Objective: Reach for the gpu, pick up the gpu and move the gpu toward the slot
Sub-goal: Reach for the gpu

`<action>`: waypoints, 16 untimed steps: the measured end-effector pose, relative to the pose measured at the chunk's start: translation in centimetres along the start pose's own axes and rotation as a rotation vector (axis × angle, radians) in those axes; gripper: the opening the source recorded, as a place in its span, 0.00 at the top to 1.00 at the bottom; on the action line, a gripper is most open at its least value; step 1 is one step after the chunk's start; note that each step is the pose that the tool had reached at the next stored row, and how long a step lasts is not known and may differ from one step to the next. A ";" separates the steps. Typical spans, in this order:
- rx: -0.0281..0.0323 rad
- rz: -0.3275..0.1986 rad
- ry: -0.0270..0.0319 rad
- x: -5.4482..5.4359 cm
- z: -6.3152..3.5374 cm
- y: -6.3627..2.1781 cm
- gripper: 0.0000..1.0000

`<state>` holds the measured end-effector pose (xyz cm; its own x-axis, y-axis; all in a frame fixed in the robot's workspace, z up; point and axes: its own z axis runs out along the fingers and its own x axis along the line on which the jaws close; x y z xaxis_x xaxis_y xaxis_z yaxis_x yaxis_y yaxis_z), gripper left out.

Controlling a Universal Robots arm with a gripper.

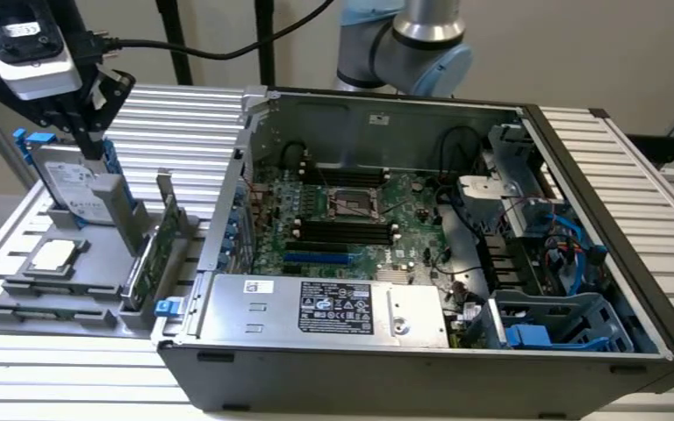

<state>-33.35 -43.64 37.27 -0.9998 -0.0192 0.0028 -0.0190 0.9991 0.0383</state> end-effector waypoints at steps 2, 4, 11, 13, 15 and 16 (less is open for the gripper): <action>0.0001 0.000 0.0001 -0.5 0.18 -0.44 0.89; 0.0002 0.000 0.0003 -0.8 0.37 -0.87 0.89; 0.0002 0.000 0.0003 -1.9 1.27 -2.08 0.89; 0.0000 0.000 0.0000 -2.4 1.60 -2.18 0.89; 0.0002 0.001 -0.0001 -2.7 1.95 -2.20 0.89; 0.0007 0.003 -0.0002 -2.7 2.04 -2.20 0.89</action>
<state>-30.58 -45.70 35.14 -0.9999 -0.0161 0.0028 -0.0160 0.9992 0.0376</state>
